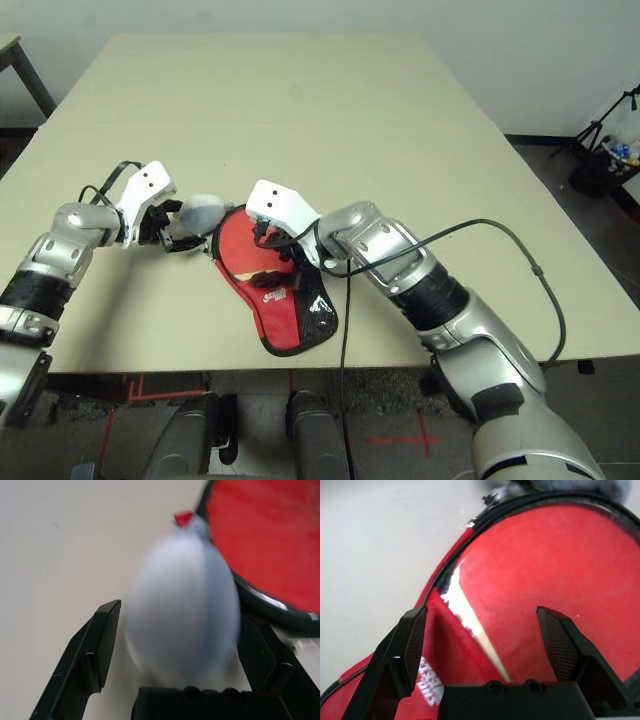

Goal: Store the ping-pong paddle in its case and zip it.

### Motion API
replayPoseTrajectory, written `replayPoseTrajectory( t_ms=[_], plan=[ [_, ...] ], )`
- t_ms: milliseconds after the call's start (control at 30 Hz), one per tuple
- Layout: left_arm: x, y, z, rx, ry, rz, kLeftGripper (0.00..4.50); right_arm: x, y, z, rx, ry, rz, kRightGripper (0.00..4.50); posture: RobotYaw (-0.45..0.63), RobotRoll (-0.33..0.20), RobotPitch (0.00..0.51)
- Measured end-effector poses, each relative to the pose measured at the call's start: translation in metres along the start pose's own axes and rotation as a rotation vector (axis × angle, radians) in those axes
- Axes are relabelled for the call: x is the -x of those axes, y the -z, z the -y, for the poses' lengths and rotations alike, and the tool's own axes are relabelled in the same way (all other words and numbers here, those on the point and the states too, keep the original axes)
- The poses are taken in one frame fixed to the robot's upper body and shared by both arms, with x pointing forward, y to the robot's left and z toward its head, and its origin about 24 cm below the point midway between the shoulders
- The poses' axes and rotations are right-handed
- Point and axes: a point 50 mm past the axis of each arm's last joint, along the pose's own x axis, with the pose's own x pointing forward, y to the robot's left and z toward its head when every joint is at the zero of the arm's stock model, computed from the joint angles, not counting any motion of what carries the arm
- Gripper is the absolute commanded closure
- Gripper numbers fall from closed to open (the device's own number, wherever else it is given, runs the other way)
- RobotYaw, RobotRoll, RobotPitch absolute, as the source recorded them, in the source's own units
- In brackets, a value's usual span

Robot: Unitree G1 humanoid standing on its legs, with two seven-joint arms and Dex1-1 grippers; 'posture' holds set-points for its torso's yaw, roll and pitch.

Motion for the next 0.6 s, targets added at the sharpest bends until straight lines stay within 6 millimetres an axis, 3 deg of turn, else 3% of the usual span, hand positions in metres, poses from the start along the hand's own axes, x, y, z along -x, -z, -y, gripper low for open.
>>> replayPoseTrajectory(
  t_ms=[167,600],
  plan=[
    [0.002,-0.005,-0.009,-0.008,-0.027,0.024,0.0,-0.002,0.005,0.005,-0.01,0.02,-0.018,0.03,0.01,0.0,0.106],
    [-0.003,0.026,0.007,0.076,0.103,-0.125,0.0,-0.006,0.009,0.008,-0.011,0.025,-0.028,0.03,0.0,0.0,0.094]
  ],
)
